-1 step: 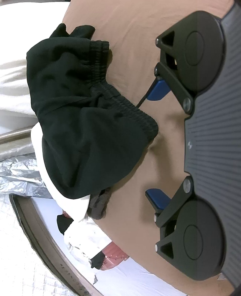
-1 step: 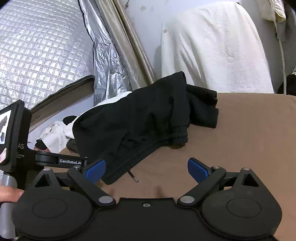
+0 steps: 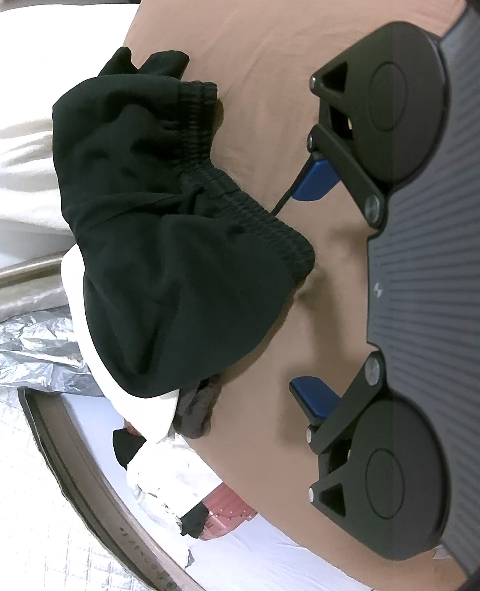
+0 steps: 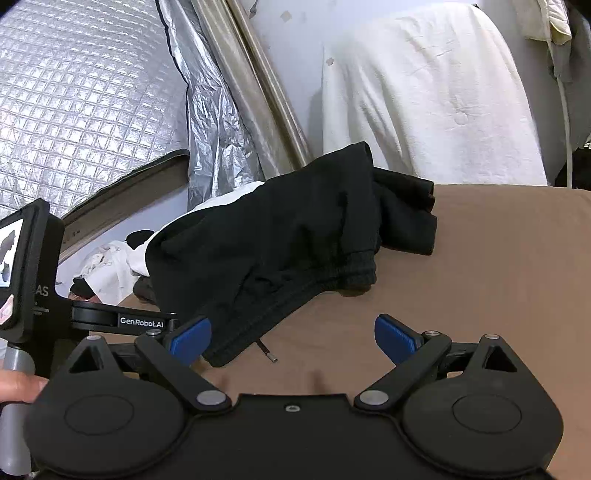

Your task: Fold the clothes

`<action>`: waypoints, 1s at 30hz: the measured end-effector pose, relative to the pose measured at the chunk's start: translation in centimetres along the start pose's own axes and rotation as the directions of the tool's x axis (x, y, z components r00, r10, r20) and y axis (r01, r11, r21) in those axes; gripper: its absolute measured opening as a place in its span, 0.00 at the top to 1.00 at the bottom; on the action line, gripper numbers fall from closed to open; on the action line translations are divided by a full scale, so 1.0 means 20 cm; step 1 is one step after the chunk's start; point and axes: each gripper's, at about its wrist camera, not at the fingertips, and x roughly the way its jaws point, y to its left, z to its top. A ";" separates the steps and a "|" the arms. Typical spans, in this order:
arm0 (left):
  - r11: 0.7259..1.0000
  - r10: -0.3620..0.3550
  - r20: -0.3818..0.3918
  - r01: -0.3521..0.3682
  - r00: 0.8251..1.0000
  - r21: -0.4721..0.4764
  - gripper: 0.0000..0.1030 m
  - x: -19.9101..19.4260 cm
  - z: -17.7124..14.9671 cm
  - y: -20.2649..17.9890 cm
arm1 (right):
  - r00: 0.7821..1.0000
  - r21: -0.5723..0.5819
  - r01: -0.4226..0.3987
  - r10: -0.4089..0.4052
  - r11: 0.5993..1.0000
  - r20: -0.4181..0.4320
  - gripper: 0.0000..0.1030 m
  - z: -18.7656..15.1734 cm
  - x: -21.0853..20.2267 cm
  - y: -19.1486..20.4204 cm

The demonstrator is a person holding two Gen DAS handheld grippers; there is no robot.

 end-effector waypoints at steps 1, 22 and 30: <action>1.000 0.000 -0.001 0.000 1.000 0.001 0.00 0.00 0.00 0.00 | 1.000 0.000 0.000 0.000 1.000 0.000 0.05 0.00 0.00 0.00; 1.000 -0.018 -0.020 0.018 1.000 0.006 0.00 0.05 -0.04 -0.03 | 1.000 -0.003 0.028 -0.028 1.000 -0.014 0.05 -0.01 0.02 0.02; 1.000 -0.025 -0.037 0.025 0.999 0.007 0.00 0.05 -0.05 -0.04 | 0.999 -0.004 0.036 -0.036 0.999 -0.024 0.05 -0.01 0.03 0.02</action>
